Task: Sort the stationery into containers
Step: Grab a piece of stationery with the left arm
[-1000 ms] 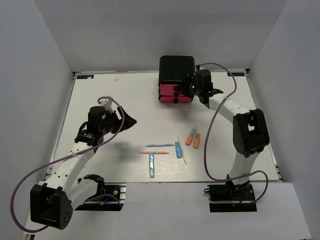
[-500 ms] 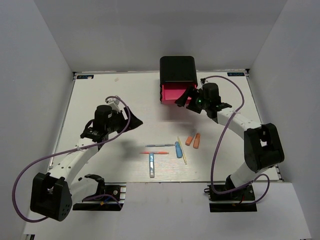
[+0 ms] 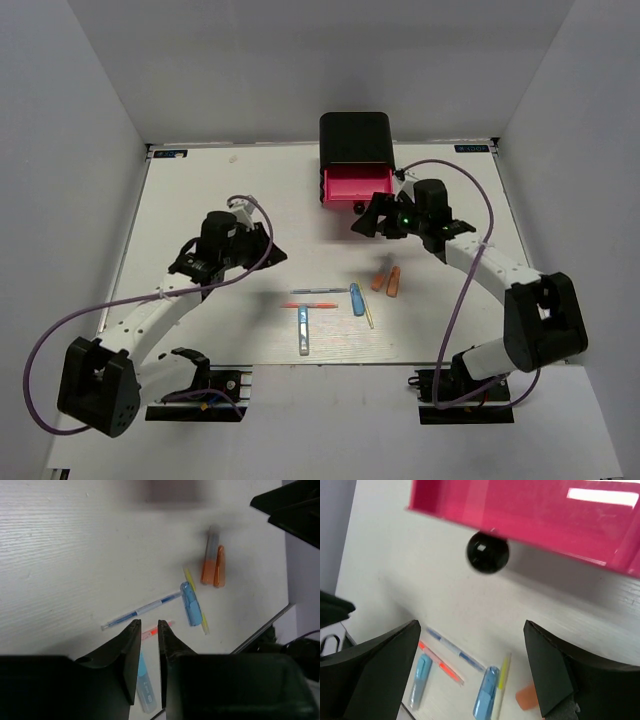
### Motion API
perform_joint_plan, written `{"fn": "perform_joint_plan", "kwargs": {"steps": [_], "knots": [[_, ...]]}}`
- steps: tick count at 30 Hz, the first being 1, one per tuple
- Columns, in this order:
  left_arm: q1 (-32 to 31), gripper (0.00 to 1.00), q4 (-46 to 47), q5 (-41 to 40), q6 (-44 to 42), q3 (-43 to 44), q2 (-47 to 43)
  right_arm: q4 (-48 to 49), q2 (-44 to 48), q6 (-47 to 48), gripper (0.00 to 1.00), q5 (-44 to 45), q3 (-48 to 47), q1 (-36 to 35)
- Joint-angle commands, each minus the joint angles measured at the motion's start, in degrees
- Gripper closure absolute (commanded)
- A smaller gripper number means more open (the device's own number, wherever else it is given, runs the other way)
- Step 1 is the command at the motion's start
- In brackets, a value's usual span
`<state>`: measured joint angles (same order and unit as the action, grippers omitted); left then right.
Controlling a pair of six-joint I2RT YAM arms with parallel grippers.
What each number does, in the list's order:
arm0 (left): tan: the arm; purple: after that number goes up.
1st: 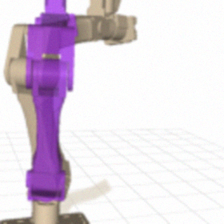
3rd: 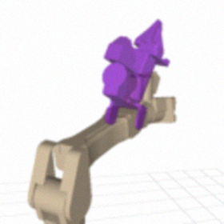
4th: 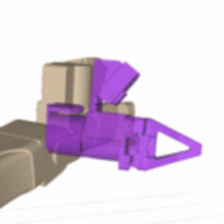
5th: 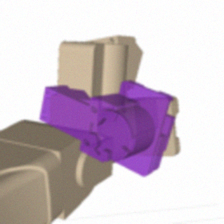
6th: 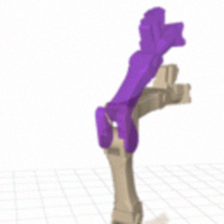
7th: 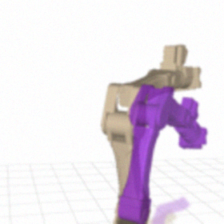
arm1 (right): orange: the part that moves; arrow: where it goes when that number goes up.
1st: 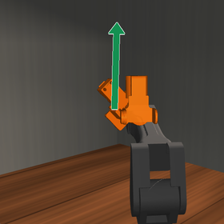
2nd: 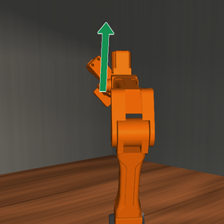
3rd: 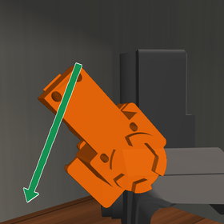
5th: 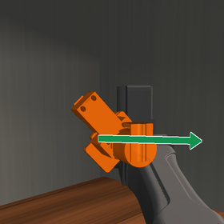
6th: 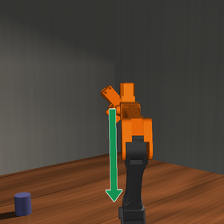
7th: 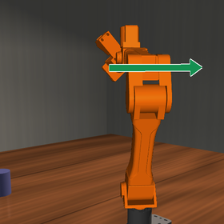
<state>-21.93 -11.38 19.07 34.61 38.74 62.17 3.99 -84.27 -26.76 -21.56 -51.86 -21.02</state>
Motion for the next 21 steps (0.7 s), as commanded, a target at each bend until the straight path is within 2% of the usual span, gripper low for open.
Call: {"fn": "perform_joint_plan", "kwargs": {"steps": [1,4,5,7,9,10,11,14,15,16,17,18,19,21], "knots": [[-2.2,0.70,-3.9,2.3,-5.0,3.6,3.2,-2.2,5.7,7.8,0.10,-3.6,2.1,-0.1],[-5.0,0.70,-7.6,3.5,-12.1,7.7,9.4,-3.9,9.1,14.3,0.10,-5.4,4.3,-0.1],[-6.5,0.65,-9.1,4.2,-16.0,8.8,11.1,-5.6,9.6,19.6,0.10,-8.1,4.7,0.0],[-8.2,0.60,-9.7,4.2,-19.9,11.6,14.3,-5.7,12.5,23.4,0.10,-10.2,7.0,0.1],[-10.8,0.54,-10.2,4.8,-25.3,12.9,17.2,-6.6,15.4,33.7,0.10,-15.7,9.1,0.3],[-11.5,0.47,-10.2,4.1,-26.9,13.8,17.9,-7.2,17.4,39.5,0.10,-17.0,10.3,0.2],[-12.9,0.44,-10.8,4.1,-28.4,13.8,19.3,-9.3,19.0,41.8,0.14,-19.5,11.2,0.4],[-15.1,0.31,-11.5,3.3,-33.3,16.4,21.9,-11.6,22.0,48.5,0.47,-22.6,12.6,0.3],[-16.5,0.28,-13.0,2.3,-34.4,17.6,23.0,-12.6,22.6,49.1,0.76,-23.3,12.8,0.4],[-17.3,0.27,-13.0,1.1,-36.2,18.3,25.1,-12.8,24.4,50.0,0.85,-23.2,14.1,0.4],[-18.0,0.27,-13.8,0.1,-36.9,18.9,26.2,-12.1,25.1,50.1,0.86,-23.2,14.6,0.3],[-19.2,0.26,-13.8,-0.9,-37.6,20.1,27.2,-11.9,25.6,50.0,0.84,-23.2,15.0,0.4],[-19.8,0.26,-14.6,-2.6,-38.8,20.8,29.0,-11.7,26.8,50.1,0.77,-22.8,16.1,0.2],[-20.9,0.26,-14.6,-4.7,-39.7,22.0,30.4,-11.5,28.4,50.1,0.75,-22.6,17.1,0.4]]}}
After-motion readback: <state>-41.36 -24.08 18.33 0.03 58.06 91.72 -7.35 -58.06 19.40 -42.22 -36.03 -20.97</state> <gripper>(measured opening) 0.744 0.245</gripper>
